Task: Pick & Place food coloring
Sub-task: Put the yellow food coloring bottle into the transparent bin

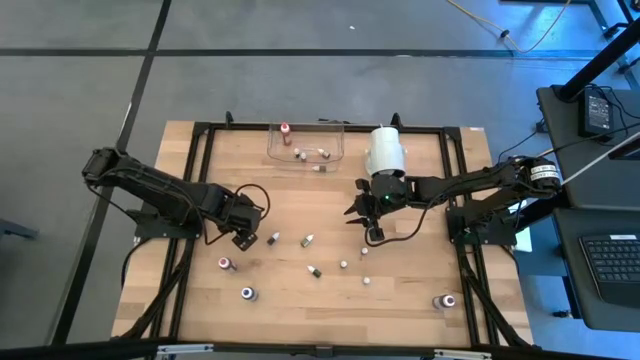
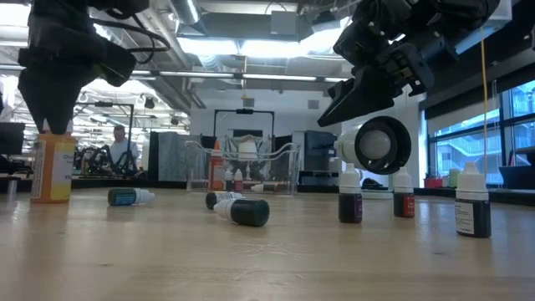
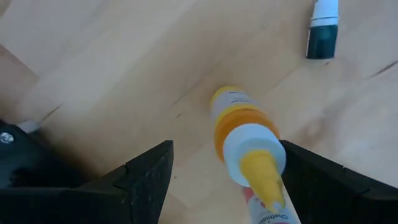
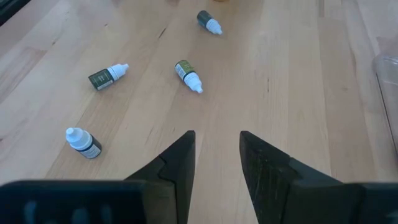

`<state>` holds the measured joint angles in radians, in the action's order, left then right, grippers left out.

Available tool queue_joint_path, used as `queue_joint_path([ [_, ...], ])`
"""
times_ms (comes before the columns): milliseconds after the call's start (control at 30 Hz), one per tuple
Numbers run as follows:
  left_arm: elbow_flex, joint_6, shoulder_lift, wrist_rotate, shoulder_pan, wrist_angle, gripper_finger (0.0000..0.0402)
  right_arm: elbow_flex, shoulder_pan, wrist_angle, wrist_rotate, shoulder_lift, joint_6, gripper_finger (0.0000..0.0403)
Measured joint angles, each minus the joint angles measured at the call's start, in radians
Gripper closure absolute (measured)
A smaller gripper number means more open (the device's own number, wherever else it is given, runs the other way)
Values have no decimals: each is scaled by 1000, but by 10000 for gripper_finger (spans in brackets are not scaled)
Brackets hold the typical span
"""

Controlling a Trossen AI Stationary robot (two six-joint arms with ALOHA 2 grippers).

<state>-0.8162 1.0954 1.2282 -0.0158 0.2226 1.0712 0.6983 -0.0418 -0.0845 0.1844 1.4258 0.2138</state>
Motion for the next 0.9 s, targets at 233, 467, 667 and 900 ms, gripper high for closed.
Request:
queue_joint_path([
  [233, 0, -24, 0, 15, -2, -2, 125, 0, 0, 0, 0, 0, 0, 275],
  [467, 0, -18, 0, 16, -2, -2, 132, 0, 0, 0, 0, 0, 0, 275],
  [667, 0, -17, 0, 16, -2, -6, 164, 0, 0, 0, 0, 0, 1, 275],
  [900, 0, -17, 0, 16, -2, -36, 209, 0, 0, 0, 0, 0, 1, 275],
])
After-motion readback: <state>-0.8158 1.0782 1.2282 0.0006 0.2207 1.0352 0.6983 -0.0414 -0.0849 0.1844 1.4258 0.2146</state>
